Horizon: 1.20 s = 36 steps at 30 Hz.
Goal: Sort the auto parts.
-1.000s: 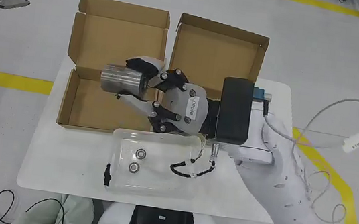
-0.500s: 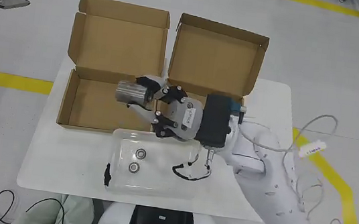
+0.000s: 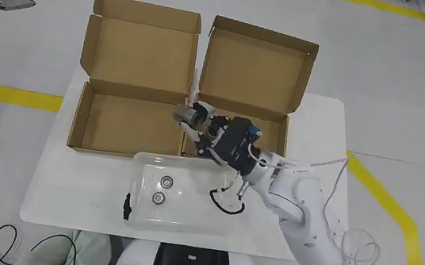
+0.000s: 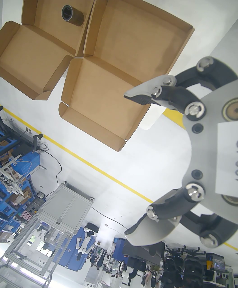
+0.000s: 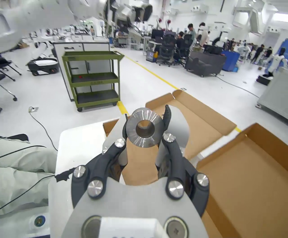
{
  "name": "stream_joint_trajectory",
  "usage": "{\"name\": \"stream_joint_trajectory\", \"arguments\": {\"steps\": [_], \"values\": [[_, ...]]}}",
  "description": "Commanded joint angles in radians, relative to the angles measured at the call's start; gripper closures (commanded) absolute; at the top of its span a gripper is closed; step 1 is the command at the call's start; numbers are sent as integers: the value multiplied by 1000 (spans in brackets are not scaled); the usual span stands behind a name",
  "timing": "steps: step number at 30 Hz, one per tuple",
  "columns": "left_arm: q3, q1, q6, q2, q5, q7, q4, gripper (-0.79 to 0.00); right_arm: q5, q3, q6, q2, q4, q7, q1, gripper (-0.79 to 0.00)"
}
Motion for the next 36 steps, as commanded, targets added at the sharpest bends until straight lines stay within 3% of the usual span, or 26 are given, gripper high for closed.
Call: {"name": "stream_joint_trajectory", "arguments": {"steps": [1,10,17,36], "values": [[0,0,0,0,0,0,0,-785,-20,9,29,3,-1,35,-19,0],[0,0,0,0,0,0,0,-785,-119,51,139,19,-14,238,-84,0],[0,0,0,0,0,0,0,-785,-125,90,192,25,33,302,-101,0],[0,0,0,0,0,0,0,-785,-139,2,259,0,283,507,58,0]]}}
